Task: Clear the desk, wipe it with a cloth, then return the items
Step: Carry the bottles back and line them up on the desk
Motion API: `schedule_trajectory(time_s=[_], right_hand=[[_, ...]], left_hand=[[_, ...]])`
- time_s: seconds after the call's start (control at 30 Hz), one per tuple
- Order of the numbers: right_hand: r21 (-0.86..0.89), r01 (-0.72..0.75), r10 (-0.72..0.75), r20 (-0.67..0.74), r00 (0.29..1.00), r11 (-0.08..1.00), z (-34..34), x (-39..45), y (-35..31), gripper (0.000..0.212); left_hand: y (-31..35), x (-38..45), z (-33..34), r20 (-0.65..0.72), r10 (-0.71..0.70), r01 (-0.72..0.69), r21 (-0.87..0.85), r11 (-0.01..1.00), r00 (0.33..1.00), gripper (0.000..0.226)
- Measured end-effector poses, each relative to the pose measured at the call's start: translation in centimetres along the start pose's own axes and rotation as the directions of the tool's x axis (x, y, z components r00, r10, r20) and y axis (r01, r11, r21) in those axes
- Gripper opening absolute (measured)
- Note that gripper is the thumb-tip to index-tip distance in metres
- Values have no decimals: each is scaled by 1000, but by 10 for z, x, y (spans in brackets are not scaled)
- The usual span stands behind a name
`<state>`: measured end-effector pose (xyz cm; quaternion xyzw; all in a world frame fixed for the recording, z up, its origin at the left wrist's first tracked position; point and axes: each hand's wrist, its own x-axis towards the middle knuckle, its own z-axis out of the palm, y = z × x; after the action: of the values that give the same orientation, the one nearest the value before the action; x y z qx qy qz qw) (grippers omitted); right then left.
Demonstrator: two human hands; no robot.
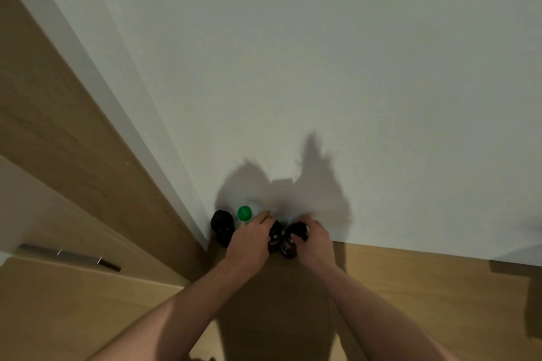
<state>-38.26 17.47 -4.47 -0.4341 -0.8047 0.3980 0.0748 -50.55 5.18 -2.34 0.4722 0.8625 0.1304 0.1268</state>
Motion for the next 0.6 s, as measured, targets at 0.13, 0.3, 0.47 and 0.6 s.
schedule_trajectory(time_s=[0.13, 0.3, 0.47, 0.6], right_hand=[[45, -52, 52, -17, 998, 998, 8, -2, -9, 33], [82, -109, 107, 37, 994, 991, 9, -9, -18, 40], [81, -105, 104, 16, 994, 991, -8, -35, -26, 55], [40, 12, -11, -14, 1000, 999, -28, -82, -24, 61]], left_hand=[[3, -21, -4, 161, 16, -6, -63, 998, 987, 81], [5, -37, -14, 283, -21, 43, -70, 997, 959, 94], [11, -60, -25, 242, -32, 64, -127, 990, 970, 88], [14, -94, -30, 233, 18, 25, -182, 983, 972, 84]])
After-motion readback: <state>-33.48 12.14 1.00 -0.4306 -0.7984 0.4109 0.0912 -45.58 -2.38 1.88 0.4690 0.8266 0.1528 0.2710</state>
